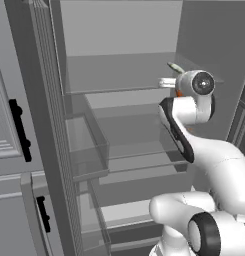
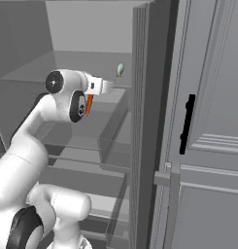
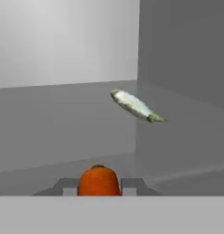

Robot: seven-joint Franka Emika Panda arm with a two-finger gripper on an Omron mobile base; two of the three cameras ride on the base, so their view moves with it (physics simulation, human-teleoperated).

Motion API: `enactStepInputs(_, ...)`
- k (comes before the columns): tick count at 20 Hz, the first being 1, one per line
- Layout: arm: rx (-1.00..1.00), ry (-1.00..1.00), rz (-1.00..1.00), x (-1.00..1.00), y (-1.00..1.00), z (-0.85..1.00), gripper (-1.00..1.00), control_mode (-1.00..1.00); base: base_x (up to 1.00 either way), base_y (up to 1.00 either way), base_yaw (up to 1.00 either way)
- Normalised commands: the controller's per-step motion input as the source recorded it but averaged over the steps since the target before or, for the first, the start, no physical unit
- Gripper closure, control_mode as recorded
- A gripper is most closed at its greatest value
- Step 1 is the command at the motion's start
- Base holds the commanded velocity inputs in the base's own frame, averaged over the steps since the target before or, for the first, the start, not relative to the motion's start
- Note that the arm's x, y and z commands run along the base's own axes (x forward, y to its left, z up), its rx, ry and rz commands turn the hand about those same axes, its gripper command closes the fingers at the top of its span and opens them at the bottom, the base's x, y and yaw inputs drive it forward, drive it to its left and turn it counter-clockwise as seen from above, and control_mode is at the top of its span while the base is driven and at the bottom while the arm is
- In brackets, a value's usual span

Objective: Place one carrot and one fish in each tupperware on the nearby counter, to pack two identical lunches.

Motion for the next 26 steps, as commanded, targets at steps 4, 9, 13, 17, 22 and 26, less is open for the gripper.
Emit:
enactStepInputs(4,-0.01,0.26,0.15,-1.00,0.02,0.02,1.00,-1.00,0.00,0.00,0.00)
enactStepInputs(9,-0.06,0.68,0.11,-1.00,0.23,0.44,1.00,-1.00,0.00,0.00,0.00)
enactStepInputs(13,-0.09,0.81,0.10,-1.00,0.24,0.39,1.00,-1.00,0.00,0.00,0.00)
enactStepInputs(17,-0.07,0.68,0.13,-1.00,0.06,0.10,1.00,-1.00,0.00,0.00,0.00)
enactStepInputs(22,-0.03,0.26,0.12,-1.00,0.00,-0.49,1.00,-1.00,0.00,0.00,0.00)
enactStepInputs(26,-0.05,0.25,0.09,-0.92,0.06,-0.05,1.00,-1.00,0.00,0.00,0.00)
